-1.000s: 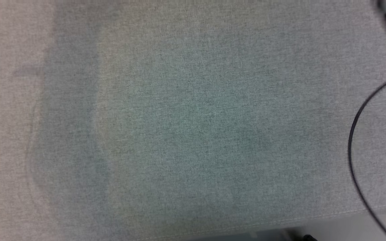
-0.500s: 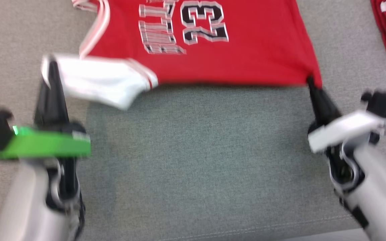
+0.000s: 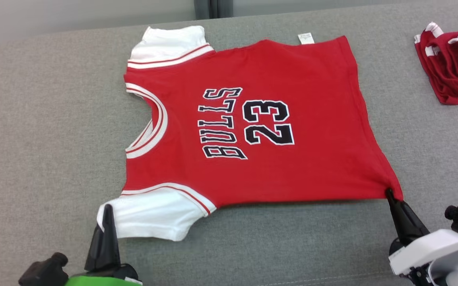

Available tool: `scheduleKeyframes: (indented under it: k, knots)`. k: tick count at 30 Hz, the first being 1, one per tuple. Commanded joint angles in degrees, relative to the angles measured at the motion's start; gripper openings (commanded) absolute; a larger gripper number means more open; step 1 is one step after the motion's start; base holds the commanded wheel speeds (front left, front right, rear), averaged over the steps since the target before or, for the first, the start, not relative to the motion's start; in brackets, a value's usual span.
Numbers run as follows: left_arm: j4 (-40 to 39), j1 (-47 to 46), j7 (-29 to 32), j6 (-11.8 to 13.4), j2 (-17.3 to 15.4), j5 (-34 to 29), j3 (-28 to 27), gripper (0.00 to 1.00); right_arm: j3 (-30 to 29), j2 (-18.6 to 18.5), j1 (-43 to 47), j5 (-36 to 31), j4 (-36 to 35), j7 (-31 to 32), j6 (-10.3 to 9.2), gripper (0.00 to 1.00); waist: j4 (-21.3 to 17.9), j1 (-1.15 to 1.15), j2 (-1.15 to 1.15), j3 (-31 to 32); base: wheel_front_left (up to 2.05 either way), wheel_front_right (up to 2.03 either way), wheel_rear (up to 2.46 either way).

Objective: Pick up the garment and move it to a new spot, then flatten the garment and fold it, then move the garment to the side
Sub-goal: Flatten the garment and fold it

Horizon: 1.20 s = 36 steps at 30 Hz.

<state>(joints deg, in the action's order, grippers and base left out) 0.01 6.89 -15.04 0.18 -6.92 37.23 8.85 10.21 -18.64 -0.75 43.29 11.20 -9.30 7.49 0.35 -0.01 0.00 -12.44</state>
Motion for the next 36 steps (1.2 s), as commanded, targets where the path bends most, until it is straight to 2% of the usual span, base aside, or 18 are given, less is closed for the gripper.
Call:
scheduleKeyframes:
  k: [1,6,10,18,27,36]
  knots:
    - [-0.32,1.54,-0.15,-0.2,0.18,-0.84,0.15,0.0,-1.71,0.87,2.23,-1.14,-1.47,1.19,0.0,0.0,1.12,0.01,0.0,1.23,0.0,0.0,0.0]
    - [0.55,2.51,-0.15,-1.38,0.14,-2.09,2.18,0.0,-6.8,4.64,7.33,-4.94,-6.23,5.82,0.0,0.0,1.69,0.01,0.0,1.12,0.0,0.0,0.0]
    - [1.64,-0.29,-0.15,-2.16,-0.6,-3.79,2.8,0.0,-8.12,7.04,7.56,-7.42,-8.31,8.87,0.0,0.0,1.56,0.01,0.0,1.06,0.0,0.0,0.0]
    - [3.69,-6.97,1.24,-3.91,-3.5,-5.4,3.49,0.0,-8.07,8.32,2.89,-9.37,-8.98,12.76,0.01,0.0,0.42,0.01,0.0,0.89,0.0,0.0,0.0]
    - [8.72,-17.18,4.05,-5.31,-6.16,-6.26,4.39,0.0,-6.85,8.3,-6.27,-8.75,-4.55,16.48,0.01,0.0,-1.6,0.01,0.0,-0.28,0.0,0.0,0.0]
    - [20.64,-28.47,3.9,-6.6,-5.77,-6.36,6.22,0.0,-7.15,8.29,-16.64,-9.08,4.53,17.27,0.01,0.0,-1.92,0.01,0.0,-2.13,0.0,0.0,0.0]
